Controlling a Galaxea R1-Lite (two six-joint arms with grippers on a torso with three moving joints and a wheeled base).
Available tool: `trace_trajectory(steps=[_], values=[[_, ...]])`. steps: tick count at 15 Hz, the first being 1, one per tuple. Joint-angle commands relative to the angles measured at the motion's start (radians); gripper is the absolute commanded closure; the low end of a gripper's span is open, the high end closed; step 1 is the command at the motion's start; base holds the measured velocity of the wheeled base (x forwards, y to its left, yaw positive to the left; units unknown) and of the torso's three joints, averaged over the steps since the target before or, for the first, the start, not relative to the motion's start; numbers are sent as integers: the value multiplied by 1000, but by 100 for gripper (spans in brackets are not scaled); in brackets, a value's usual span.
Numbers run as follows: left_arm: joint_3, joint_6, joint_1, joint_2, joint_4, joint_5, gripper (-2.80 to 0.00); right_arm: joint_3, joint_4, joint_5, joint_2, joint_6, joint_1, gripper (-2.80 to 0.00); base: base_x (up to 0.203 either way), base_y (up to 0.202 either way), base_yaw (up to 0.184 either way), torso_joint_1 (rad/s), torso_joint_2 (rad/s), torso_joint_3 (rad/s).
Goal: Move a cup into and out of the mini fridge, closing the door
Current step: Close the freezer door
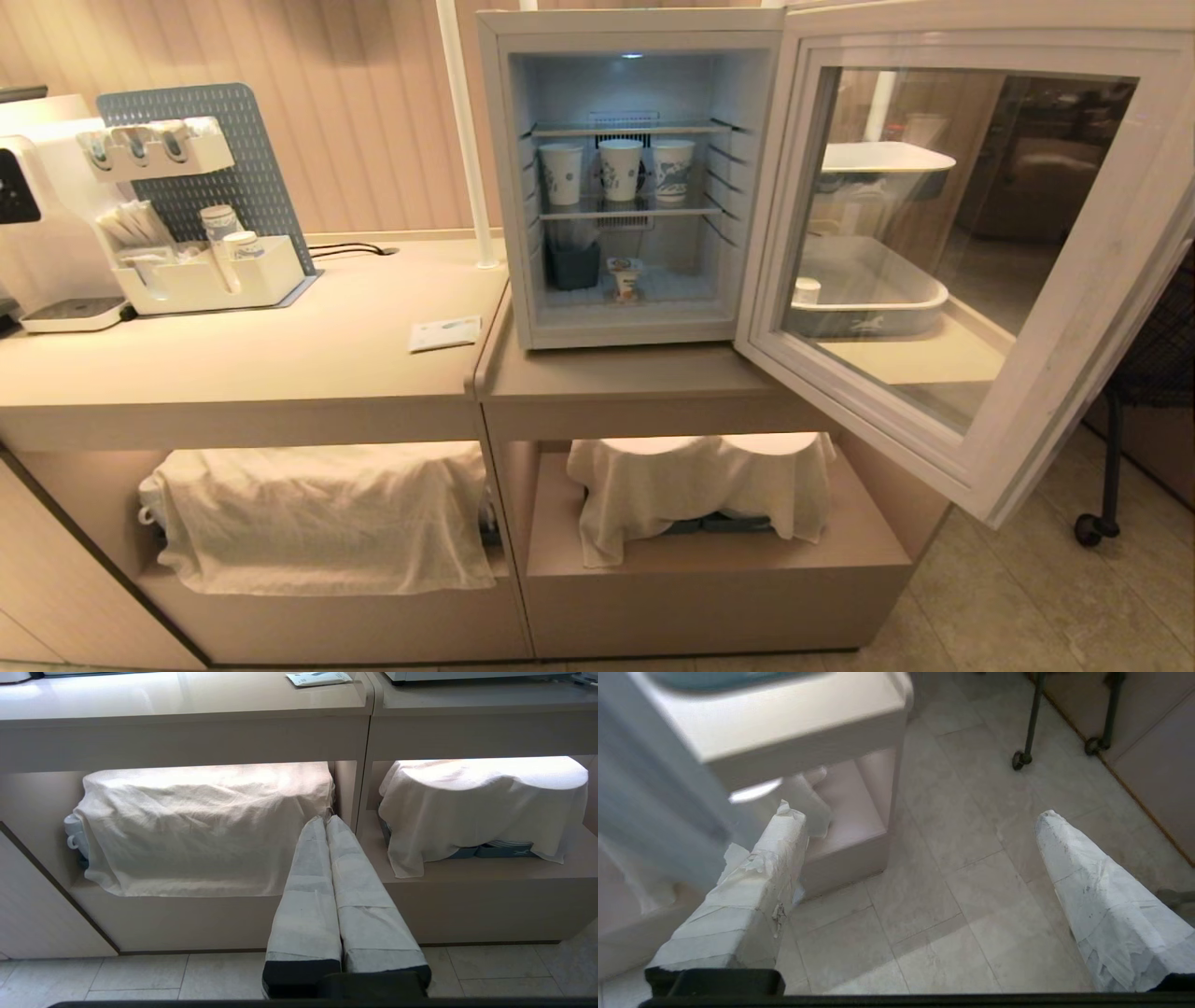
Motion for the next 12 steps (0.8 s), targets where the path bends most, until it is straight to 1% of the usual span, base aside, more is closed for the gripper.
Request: trace_trajectory(steps=[1, 3, 7, 10, 12], values=[[0, 0, 0, 0, 0, 0, 0, -12, -16, -1, 47, 2, -12, -280, 0, 0, 0, 0, 0, 0], [0, 0, 0, 0, 0, 0, 0, -23, -24, -3, 73, 6, -26, -280, 0, 0, 0, 0, 0, 0], [0, 0, 0, 1, 0, 0, 0, -51, -35, -4, 129, 24, -91, -280, 0, 0, 0, 0, 0, 0], [0, 0, 0, 0, 0, 0, 0, -118, -60, -4, 193, 30, -100, -280, 0, 0, 0, 0, 0, 0], [0, 0, 0, 0, 0, 0, 0, -176, -63, -3, 250, 58, -95, -280, 0, 0, 0, 0, 0, 0]])
